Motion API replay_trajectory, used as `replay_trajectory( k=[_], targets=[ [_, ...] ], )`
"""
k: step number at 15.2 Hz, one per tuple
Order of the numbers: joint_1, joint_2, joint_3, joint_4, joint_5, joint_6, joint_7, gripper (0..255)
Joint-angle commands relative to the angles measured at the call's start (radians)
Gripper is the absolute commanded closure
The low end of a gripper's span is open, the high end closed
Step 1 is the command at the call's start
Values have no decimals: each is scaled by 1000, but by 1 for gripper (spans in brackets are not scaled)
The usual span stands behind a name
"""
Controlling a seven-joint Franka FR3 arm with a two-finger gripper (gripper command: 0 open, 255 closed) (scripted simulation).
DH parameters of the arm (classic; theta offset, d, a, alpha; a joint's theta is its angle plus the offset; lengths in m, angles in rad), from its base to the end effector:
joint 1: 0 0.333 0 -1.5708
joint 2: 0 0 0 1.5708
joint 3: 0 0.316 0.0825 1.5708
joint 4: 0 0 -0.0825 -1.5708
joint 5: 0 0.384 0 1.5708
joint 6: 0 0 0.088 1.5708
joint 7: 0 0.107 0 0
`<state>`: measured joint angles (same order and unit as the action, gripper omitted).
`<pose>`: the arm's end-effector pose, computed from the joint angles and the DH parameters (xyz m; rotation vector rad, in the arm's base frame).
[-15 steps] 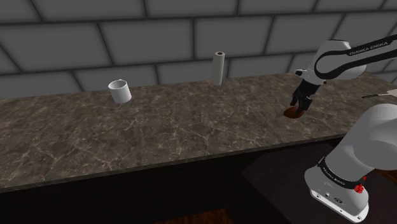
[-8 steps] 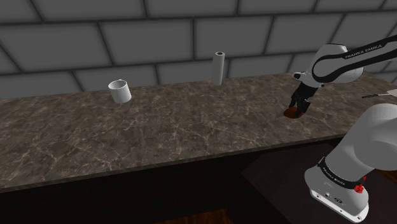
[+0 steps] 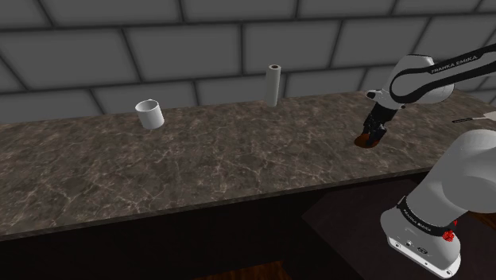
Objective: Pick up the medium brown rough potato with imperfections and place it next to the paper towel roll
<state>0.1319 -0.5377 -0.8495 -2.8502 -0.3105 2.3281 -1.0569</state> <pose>0.2760 -0.1908 0.2896 -2.7824 -0.9680 -0.1070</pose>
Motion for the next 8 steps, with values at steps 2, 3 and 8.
replay_trajectory(
  k=[2, 3, 8],
  targets=[
    [0, 0, 0, 0, 0, 0, 0, 255],
    [0, 0, 0, 0, 0, 0, 0, 255],
    [-26, -60, 42, 20, -5, -80, 21, 255]
  ],
)
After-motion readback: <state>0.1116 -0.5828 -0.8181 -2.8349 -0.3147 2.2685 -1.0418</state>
